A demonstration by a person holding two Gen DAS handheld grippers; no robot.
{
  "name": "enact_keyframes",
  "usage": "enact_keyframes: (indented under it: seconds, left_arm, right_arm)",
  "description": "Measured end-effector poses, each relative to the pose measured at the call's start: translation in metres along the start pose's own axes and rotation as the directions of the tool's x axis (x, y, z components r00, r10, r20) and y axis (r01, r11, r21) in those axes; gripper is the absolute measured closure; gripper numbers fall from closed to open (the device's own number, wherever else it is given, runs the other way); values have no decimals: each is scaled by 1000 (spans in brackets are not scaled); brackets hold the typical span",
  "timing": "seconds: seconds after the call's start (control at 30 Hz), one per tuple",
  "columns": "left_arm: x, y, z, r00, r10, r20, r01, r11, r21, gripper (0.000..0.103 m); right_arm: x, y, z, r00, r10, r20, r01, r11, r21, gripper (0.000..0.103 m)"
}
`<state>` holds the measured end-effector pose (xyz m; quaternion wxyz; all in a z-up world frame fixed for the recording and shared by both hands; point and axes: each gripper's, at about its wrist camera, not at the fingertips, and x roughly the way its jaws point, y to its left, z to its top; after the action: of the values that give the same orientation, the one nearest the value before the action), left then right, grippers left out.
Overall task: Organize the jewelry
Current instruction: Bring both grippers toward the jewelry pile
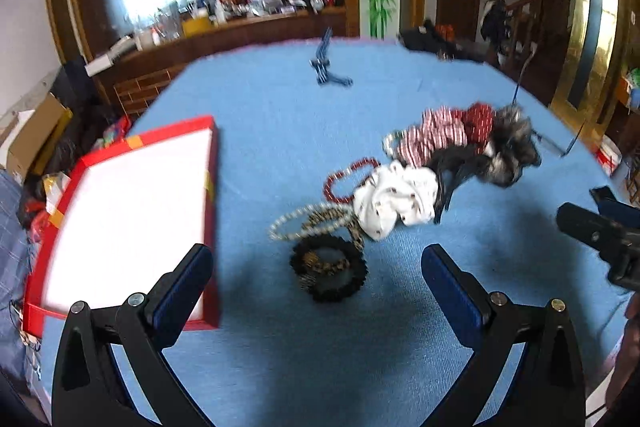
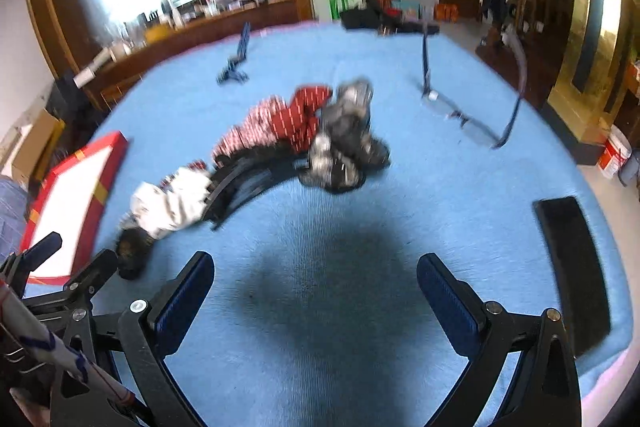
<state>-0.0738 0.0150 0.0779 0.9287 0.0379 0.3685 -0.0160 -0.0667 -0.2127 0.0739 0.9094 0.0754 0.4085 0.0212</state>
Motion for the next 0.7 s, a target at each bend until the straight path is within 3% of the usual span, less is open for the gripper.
enact_keyframes:
  seconds: [0.17, 0.7]
  left_arm:
    - [-10, 9, 2, 1000, -3, 25, 4, 1000, -18, 0]
    - [0, 6, -1, 1000, -2, -11, 2, 1000, 3, 0]
  right_arm:
    - [-23, 10, 4, 998, 7, 62, -6, 1000, -23, 0]
    - [-12, 21, 2, 999, 34, 25, -33, 999, -35, 0]
